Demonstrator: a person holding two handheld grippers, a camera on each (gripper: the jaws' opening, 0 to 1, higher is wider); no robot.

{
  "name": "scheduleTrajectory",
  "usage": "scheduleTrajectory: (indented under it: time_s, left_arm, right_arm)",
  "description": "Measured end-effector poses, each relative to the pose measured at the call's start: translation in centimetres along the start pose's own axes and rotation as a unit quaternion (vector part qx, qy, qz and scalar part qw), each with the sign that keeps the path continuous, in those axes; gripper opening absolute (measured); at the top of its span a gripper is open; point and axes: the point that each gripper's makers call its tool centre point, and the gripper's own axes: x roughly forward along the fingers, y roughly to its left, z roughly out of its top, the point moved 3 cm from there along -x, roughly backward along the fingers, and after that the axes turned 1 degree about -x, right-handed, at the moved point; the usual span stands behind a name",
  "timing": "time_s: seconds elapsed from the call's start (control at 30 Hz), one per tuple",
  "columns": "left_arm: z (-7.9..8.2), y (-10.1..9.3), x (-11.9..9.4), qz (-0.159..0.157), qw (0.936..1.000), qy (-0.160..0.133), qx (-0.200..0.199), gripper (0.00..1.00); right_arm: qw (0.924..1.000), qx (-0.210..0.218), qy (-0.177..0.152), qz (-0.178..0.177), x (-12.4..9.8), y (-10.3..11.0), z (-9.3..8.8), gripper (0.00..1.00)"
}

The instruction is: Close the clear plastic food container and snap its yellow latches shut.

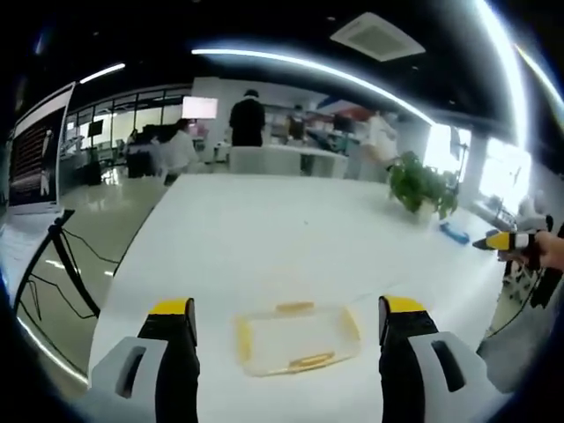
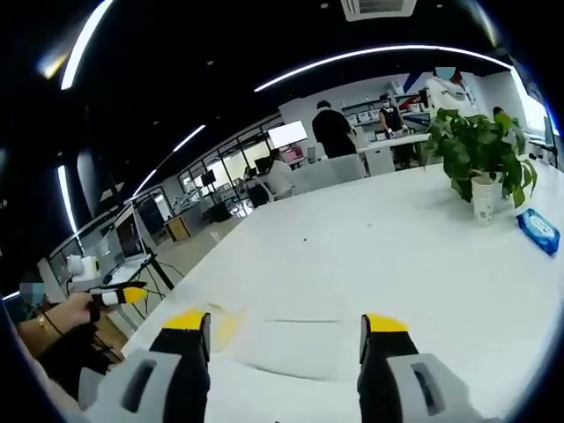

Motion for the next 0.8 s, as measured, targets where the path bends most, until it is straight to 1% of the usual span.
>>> scheduleTrajectory:
  time_s: [0.2, 0.4, 0.57, 0.67, 0.8]
  left_arm:
    - [0.0, 0.8, 0.6, 0.004, 1.0000, -0.001, -0.001, 0.83]
    - [-0.7, 1.3, 1.0, 0.001, 1.0000, 0.007, -0.007, 0.82]
    - [-0.8, 1.7, 1.1, 0.004, 0.9999, 0.005, -0.015, 0.80]
    - [-1.0, 2.0, 1.2, 0.005, 0.9998, 0.006, -0.016, 0.80]
    - [-1.2, 2.3, 1.4, 0.004, 0.9998, 0.008, -0.015, 0.78]
  right_arm:
    - [1.0000, -0.001, 0.000, 0.006, 1.4, 0.6, 0.2, 0.67]
    - [0.9999, -0.002, 0.001, 0.016, 2.8, 1.6, 0.2, 0.67]
    - [0.9992, -0.017, 0.017, 0.033, 3.9, 2.5, -0.1, 0.67]
    - [0.9989, -0.022, 0.020, 0.036, 4.3, 2.6, 0.0, 0.66]
    - [0.9989, -0.019, 0.018, 0.040, 5.0, 3.1, 0.1, 0.66]
